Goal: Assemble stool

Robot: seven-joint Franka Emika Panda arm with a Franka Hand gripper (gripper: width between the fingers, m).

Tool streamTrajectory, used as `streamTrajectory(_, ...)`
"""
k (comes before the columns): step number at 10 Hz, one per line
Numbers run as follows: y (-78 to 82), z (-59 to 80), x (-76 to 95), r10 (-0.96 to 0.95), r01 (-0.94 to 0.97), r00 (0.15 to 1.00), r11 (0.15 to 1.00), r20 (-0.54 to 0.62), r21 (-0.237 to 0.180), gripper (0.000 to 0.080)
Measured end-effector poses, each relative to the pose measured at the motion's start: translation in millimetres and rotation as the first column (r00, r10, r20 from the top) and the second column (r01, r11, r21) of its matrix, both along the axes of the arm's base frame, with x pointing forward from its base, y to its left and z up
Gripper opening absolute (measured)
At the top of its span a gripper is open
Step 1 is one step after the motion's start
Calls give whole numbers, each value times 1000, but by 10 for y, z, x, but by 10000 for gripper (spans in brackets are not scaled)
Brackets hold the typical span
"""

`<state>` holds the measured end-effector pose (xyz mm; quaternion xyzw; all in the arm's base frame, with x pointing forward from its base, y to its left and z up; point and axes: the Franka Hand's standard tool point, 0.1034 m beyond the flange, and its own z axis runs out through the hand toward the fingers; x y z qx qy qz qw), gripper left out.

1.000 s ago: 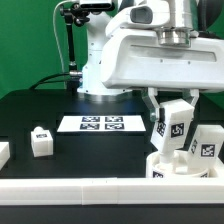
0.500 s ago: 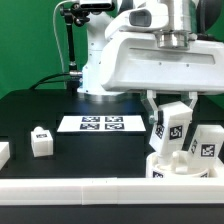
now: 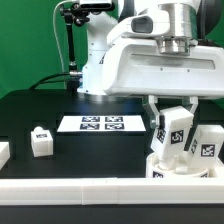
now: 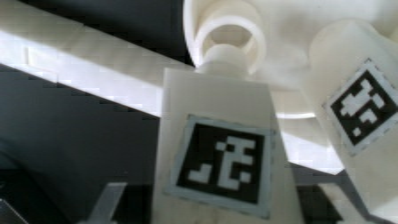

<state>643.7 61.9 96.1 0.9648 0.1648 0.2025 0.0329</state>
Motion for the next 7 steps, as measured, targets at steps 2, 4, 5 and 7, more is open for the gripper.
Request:
streamTrajectory(2, -11, -45, -25, -1, 1, 1000, 1000, -6, -1, 327)
streamTrajectory(4, 1, -100, -86, 2, -2, 1000, 1000, -13, -2, 327)
streamTrajectory(5, 1, -116, -99, 2, -2, 1000, 1000, -12, -2, 327)
streamTrajectory(7, -1, -144, -103, 2, -2, 1000, 1000, -11, -3, 327)
